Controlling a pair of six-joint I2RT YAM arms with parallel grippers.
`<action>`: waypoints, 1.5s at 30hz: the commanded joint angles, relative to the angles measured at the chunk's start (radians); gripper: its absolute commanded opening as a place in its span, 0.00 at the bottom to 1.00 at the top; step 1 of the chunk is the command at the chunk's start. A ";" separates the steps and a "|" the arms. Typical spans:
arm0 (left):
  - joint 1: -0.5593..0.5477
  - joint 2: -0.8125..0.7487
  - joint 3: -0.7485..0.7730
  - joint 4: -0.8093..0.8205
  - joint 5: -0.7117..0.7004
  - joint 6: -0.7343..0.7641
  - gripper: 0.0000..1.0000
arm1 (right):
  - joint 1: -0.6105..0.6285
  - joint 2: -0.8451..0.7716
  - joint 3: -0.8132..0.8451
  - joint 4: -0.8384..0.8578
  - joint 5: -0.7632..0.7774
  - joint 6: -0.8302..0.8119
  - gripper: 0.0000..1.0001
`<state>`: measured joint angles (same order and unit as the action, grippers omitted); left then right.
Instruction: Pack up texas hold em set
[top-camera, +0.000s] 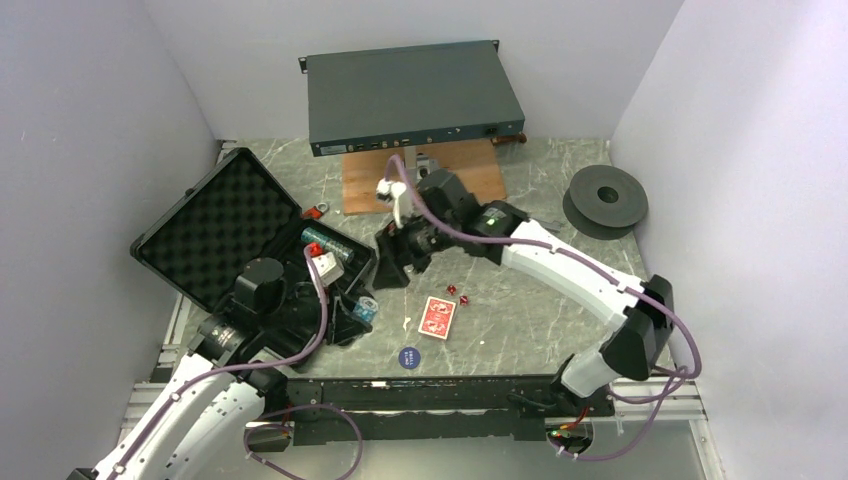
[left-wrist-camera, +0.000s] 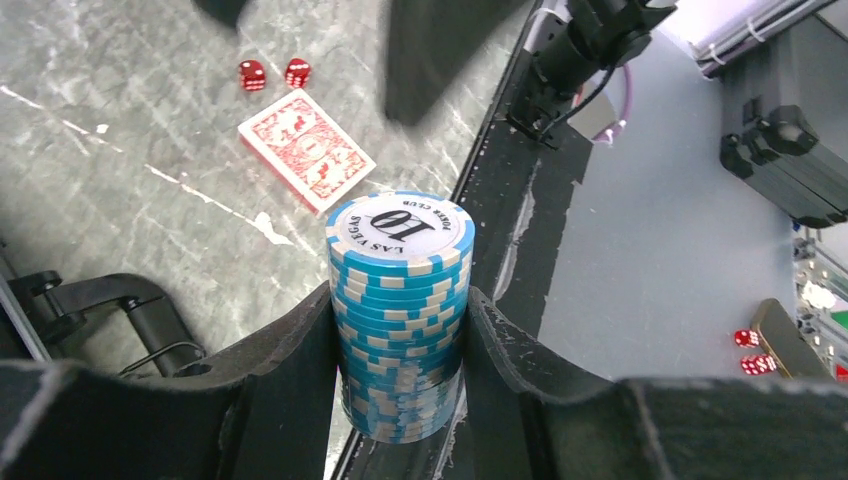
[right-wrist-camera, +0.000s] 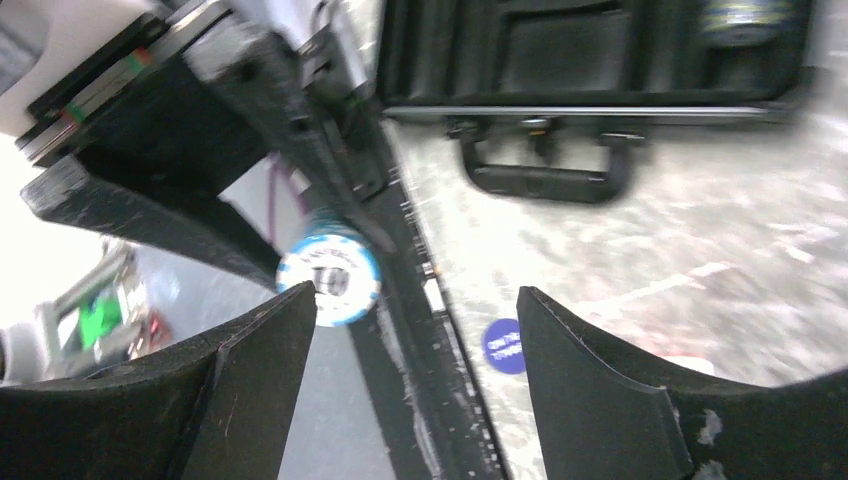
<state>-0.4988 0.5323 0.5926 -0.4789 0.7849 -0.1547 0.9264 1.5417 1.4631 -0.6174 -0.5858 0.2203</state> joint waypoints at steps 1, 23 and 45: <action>0.003 -0.003 0.043 0.045 -0.072 -0.019 0.00 | -0.102 -0.120 -0.041 0.068 0.165 0.064 0.77; 0.005 0.329 0.149 0.016 -0.979 -0.553 0.00 | -0.250 -0.222 -0.230 0.180 0.413 0.098 0.95; 0.155 0.814 0.507 -0.343 -1.296 -1.073 0.00 | -0.254 -0.246 -0.282 0.207 0.419 0.087 0.94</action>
<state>-0.3775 1.3277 1.0508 -0.8341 -0.5167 -1.1770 0.6773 1.3331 1.1851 -0.4553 -0.1822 0.3073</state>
